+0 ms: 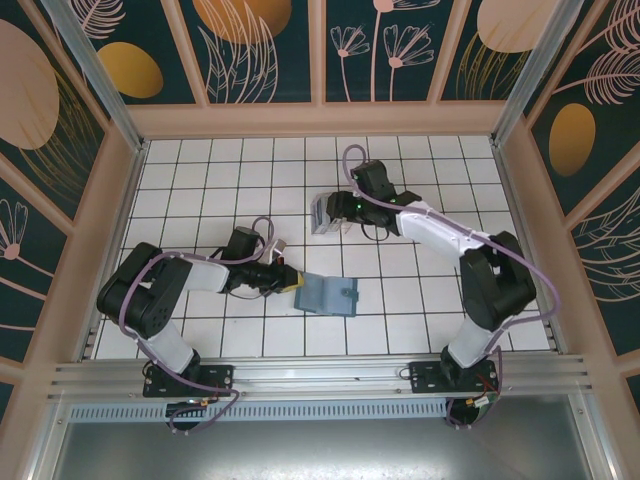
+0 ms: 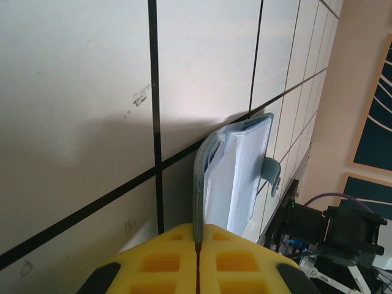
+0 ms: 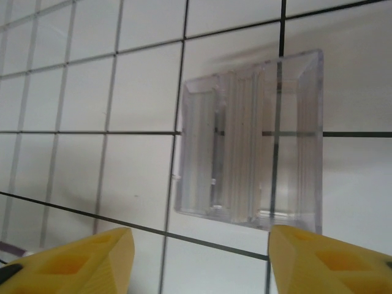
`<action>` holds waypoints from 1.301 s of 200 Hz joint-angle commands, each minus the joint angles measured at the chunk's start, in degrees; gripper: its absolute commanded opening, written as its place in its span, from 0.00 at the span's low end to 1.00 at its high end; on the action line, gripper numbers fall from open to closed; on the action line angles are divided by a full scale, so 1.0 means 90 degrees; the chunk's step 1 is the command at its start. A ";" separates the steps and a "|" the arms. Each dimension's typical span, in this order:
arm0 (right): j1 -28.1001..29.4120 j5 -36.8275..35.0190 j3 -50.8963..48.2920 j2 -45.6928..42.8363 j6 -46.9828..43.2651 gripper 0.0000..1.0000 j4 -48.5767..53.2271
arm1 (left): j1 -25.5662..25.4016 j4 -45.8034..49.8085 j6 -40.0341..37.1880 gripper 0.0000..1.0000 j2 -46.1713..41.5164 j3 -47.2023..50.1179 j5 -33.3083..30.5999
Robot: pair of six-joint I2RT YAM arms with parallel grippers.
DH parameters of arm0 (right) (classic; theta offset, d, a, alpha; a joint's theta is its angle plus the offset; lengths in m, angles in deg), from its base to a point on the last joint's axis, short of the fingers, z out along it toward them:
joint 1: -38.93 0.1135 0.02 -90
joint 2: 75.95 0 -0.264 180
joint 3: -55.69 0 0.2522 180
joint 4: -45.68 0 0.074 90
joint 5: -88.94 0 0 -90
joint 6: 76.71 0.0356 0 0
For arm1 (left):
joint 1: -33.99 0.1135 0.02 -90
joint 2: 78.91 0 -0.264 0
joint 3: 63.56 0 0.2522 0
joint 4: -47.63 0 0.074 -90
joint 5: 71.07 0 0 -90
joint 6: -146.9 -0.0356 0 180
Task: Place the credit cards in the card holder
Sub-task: Pick up the credit card from the storage box.
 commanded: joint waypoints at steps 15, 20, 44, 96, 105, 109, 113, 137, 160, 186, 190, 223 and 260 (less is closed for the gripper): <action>-0.0042 -0.0123 0.0621 0.0431 -0.0401 0.66 0.0323 | -0.0019 0.0412 -0.0247 0.09 -0.0266 -0.0132 -0.0114; -0.0043 -0.0077 0.0667 0.0490 -0.0413 0.66 0.0326 | -0.0018 0.0396 -0.0247 0.09 -0.0267 -0.0132 -0.0112; -0.0042 0.0191 0.0778 0.0777 -0.0377 0.66 0.0217 | -0.0019 0.0357 -0.0227 0.09 -0.0238 -0.0116 -0.0133; -0.0042 0.0075 0.0911 0.1154 -0.0414 0.67 0.0146 | -0.0019 0.0349 -0.0221 0.08 -0.0335 -0.0009 -0.0137; -0.0043 0.0140 0.0958 0.1220 -0.0425 0.67 0.0155 | -0.0016 0.0350 -0.0227 0.08 -0.0345 0.0010 -0.0144; -0.0040 0.0165 0.0974 0.1239 -0.0424 0.66 0.0156 | -0.0019 0.0356 -0.0229 0.08 -0.0354 0.0020 -0.0150; -0.0042 0.0187 0.0988 0.1269 -0.0424 0.67 0.0158 | -0.0019 0.0349 -0.0227 0.08 -0.0355 0.0029 -0.0151; -0.0046 0.0527 0.1059 0.1341 -0.0502 0.64 0.0007 | -0.0019 0.0334 -0.0218 0.08 -0.0355 0.0071 -0.0184; -0.0046 0.0752 0.1148 0.1378 -0.0563 0.61 -0.0051 | -0.0019 0.0333 -0.0208 0.08 -0.0345 0.0062 -0.0183; -0.0041 0.0995 0.1256 0.1444 -0.0627 0.57 -0.0079 | -0.0019 0.0333 -0.0205 0.08 -0.0325 0.0034 -0.0183; -0.0046 0.1063 0.1246 0.1442 -0.0629 0.56 -0.0132 | -0.0014 0.0328 -0.0208 0.08 -0.0322 0.0041 -0.0184; -0.0046 0.1344 0.1136 0.1396 -0.0567 0.52 -0.0422 | -0.0018 0.0328 -0.0207 0.09 -0.0301 0.0044 -0.0194; -0.0041 0.1497 0.0916 0.1316 -0.0460 0.38 -0.0780 | -0.0019 0.0319 -0.0207 0.09 -0.0286 0.0067 -0.0195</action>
